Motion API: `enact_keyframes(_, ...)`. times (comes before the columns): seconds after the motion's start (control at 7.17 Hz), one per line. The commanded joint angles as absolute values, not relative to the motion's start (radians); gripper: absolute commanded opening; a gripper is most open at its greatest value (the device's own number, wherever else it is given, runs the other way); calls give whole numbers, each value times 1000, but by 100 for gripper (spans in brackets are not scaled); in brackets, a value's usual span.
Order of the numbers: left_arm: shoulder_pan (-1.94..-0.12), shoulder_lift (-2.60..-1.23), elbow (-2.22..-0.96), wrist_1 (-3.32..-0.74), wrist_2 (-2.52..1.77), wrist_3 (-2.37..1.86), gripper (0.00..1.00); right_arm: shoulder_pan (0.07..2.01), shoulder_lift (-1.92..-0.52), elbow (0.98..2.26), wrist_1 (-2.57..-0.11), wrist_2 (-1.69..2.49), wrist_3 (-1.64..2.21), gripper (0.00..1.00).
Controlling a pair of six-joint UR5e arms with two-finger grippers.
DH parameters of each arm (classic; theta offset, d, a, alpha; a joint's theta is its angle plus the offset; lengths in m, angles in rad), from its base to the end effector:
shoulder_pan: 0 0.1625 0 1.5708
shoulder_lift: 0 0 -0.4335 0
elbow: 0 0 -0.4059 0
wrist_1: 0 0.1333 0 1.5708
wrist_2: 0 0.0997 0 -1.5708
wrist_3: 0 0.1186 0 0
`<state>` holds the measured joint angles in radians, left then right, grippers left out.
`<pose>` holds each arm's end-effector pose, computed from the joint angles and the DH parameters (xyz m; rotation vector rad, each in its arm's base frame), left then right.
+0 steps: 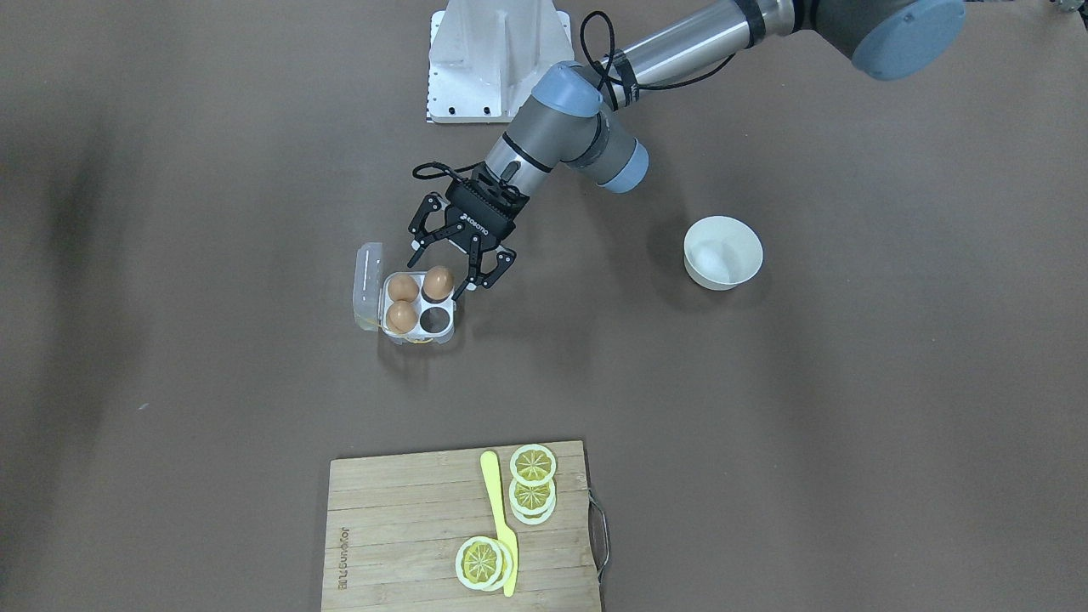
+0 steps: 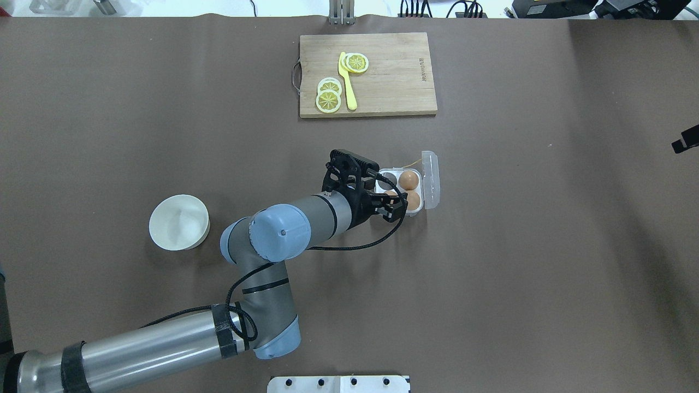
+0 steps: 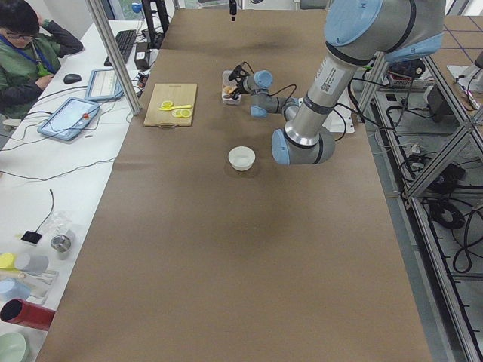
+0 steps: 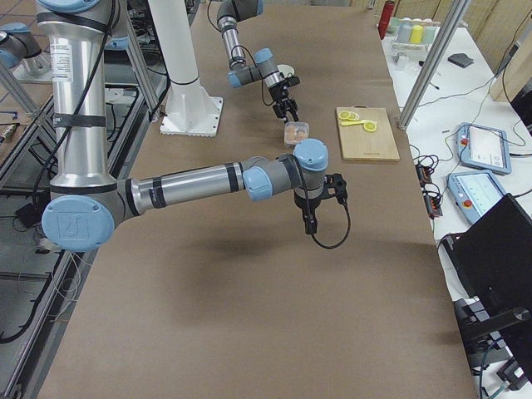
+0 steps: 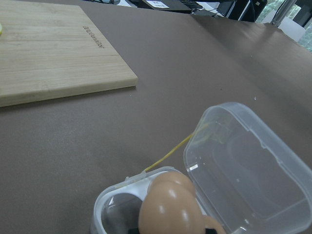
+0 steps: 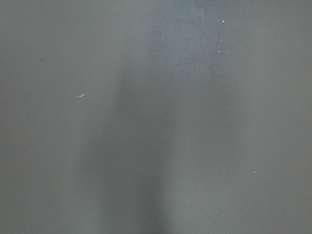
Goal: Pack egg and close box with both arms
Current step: 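Carry the egg to the empty cup of the clear egg box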
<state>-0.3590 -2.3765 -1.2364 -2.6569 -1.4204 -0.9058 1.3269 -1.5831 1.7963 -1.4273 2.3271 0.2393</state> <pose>0.6893 -0.4200 0.1803 0.8650 1.2969 0.1243 -0.0740 -0.5122 0.5561 0.1506 -0.8076 -0.1392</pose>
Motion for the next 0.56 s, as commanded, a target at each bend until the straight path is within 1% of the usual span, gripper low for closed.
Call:
enact_keyframes(0.0,-359,-2376,-1238,-2657,-1420,-904,90,1327,-1583,1796,-1427,2327,239,100)
enact_keyframes(0.42,-368,-2373,-1262,-2658,-1428,-904,87,1327,-1583,1796,-1427,2327,239,100)
